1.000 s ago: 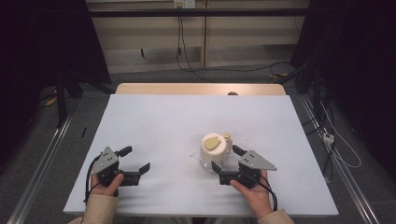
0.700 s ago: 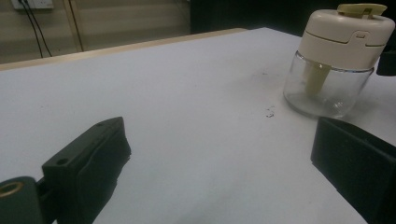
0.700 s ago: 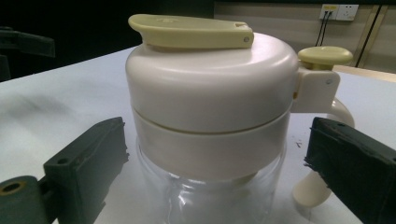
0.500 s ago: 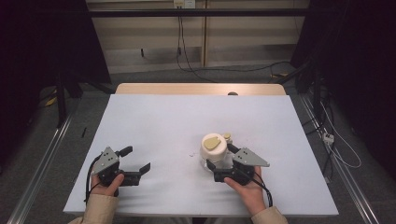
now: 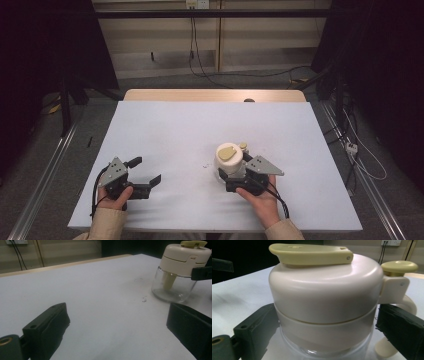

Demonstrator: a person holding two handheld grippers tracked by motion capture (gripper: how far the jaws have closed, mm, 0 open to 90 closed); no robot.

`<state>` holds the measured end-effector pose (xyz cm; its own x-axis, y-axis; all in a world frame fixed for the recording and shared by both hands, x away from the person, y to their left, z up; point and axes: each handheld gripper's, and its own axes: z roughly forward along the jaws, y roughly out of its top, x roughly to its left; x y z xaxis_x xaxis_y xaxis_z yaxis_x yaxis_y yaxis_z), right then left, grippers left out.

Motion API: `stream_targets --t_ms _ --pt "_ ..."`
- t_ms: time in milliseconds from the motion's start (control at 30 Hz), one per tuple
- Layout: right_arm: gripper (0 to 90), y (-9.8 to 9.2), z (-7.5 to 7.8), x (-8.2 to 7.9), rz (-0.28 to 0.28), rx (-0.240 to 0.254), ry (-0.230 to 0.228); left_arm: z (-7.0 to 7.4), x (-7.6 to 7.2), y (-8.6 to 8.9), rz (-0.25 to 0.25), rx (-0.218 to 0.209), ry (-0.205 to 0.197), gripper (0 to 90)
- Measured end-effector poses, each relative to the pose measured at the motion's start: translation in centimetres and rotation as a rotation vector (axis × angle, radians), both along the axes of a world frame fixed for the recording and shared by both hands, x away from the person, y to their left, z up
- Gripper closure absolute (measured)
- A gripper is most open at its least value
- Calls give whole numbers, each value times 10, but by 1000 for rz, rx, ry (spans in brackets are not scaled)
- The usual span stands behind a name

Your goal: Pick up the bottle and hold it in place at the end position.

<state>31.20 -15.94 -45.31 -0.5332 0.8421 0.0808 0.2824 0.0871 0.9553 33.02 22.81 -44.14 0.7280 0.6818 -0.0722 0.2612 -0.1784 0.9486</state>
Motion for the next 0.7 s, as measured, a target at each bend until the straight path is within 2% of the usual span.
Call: stream_targets --t_ms 100,400,700 --pt "34 2 0 1 -8 12 8 0 0 0 -3 2 0 36" --pt "22 10 -2 6 -17 -1 8 0 1 2 1 2 -1 36" --pt "38 14 -4 12 -36 17 18 0 1 2 4 1 4 39"
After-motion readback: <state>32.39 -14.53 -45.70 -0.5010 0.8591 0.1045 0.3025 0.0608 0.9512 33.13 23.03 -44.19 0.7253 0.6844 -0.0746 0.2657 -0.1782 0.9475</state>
